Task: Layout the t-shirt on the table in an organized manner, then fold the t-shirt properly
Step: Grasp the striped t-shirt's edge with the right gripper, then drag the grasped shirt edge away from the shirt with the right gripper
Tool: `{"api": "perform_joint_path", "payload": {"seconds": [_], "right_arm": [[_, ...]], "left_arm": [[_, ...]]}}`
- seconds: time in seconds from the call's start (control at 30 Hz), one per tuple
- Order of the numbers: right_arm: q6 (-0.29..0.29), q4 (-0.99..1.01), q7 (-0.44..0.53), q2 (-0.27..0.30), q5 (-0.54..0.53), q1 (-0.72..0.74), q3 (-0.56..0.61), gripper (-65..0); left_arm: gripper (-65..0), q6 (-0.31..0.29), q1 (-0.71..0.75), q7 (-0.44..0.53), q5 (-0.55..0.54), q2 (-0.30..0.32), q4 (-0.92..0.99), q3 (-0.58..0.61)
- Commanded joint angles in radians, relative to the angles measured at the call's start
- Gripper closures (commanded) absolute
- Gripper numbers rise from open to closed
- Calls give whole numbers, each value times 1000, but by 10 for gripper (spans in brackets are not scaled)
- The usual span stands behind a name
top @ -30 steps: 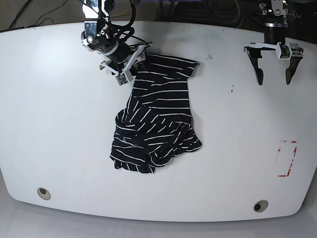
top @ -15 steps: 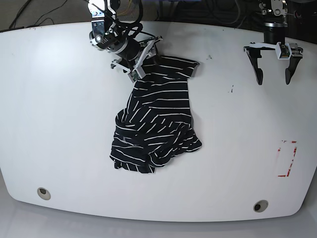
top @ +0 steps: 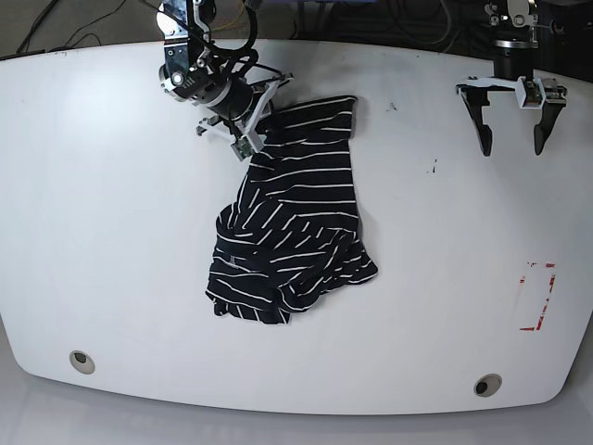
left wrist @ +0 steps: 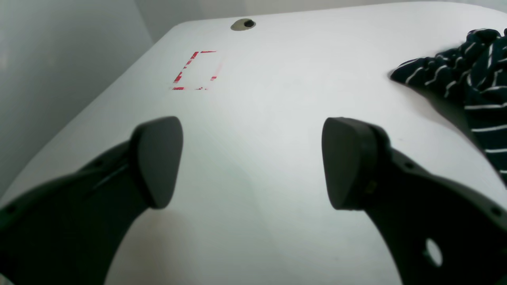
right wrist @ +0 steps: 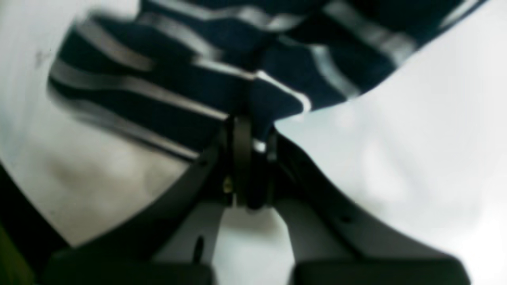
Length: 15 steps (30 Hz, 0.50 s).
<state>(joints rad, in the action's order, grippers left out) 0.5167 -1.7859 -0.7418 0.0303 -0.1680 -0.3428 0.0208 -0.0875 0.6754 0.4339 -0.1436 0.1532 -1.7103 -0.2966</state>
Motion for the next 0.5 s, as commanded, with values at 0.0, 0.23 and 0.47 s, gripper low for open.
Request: {"api": "perform_joint_path", "payload": {"seconds": [0.0,0.23,0.47], "right_arm": [[3,-52,17,18,-18,4,1,0],[6,-214,14,59,-20,0,0,0],[12,-239,17,66,-44,14,0,0]], "left_arm": [[-523,2,5,29,-6,6,-21,-6],[-523,2,5,29,-3,9,-21,-5],[-523,2,4,29,-1,9,-21,-2]]}}
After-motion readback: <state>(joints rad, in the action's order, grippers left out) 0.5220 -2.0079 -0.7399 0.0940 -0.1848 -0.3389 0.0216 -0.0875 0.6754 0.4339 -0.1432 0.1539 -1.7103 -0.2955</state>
